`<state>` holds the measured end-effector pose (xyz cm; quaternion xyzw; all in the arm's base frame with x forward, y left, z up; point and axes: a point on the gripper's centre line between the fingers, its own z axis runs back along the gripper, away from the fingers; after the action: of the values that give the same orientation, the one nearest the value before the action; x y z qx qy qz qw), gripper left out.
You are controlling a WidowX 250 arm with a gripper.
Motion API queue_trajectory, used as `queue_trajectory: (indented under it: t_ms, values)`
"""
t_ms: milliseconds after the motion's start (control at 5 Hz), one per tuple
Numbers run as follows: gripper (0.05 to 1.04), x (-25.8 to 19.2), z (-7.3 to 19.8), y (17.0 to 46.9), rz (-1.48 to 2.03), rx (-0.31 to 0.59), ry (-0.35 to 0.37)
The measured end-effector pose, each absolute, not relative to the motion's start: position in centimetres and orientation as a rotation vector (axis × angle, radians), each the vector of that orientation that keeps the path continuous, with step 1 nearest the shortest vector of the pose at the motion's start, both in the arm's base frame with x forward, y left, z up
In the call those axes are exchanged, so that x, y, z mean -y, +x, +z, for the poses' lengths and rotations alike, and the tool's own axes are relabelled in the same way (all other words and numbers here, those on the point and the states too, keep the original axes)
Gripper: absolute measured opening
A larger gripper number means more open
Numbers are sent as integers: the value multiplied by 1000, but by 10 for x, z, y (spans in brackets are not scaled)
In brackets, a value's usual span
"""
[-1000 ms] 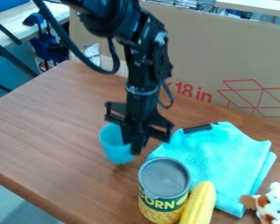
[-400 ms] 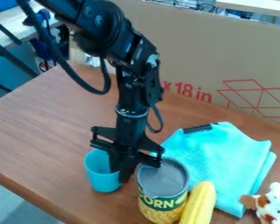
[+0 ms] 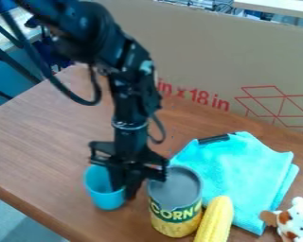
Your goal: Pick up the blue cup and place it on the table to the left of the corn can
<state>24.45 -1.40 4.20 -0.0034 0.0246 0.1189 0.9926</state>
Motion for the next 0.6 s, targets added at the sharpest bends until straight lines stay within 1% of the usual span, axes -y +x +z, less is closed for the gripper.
queue_trajectory:
  t_ms: [400, 600]
  values:
    - [942, 14, 64, 246, 224, 98, -42]
    - [1014, 16, 71, 247, 222, 124, -47]
